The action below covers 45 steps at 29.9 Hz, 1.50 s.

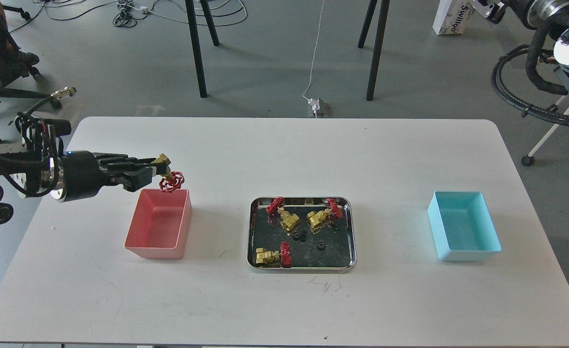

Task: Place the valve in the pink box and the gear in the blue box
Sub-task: 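Lift the valve with the left gripper and carry it over the pink box, then lower the valve into the pink box and open the left gripper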

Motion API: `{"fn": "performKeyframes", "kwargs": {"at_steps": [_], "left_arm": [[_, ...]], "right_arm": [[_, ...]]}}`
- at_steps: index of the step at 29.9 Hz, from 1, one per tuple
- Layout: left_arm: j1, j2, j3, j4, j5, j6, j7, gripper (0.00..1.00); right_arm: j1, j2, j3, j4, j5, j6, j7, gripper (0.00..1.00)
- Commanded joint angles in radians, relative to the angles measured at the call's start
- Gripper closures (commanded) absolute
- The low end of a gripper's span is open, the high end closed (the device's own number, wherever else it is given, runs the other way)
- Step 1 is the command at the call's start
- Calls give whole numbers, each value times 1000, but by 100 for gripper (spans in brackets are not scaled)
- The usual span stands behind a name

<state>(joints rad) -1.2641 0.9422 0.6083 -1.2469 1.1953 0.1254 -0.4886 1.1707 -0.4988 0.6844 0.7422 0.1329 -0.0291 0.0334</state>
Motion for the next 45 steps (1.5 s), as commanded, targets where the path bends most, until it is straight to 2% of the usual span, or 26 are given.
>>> {"fn": "performKeyframes", "kwargs": {"at_steps": [1,14,23,29,45], "left_arm": [[57,4,-2,15,1,36,0,82],[198,-43,-79,121,-6,36,0,82],[227,-105,-79,155,0,36,0,82],[232,-164,-74,234,1,31,0,82],[298,-192,-65,296,4,36,0,80]], "right_arm": [[0,-1,4,0,1,3,-10,1],[-29,-1,7,2,2,14,-10,1],[-46,-4,9,3,2,15,-9,1],[-54,-4,10,9,2,15,-9,1],[-65,-10,12,13,4,15,-9,1]]}}
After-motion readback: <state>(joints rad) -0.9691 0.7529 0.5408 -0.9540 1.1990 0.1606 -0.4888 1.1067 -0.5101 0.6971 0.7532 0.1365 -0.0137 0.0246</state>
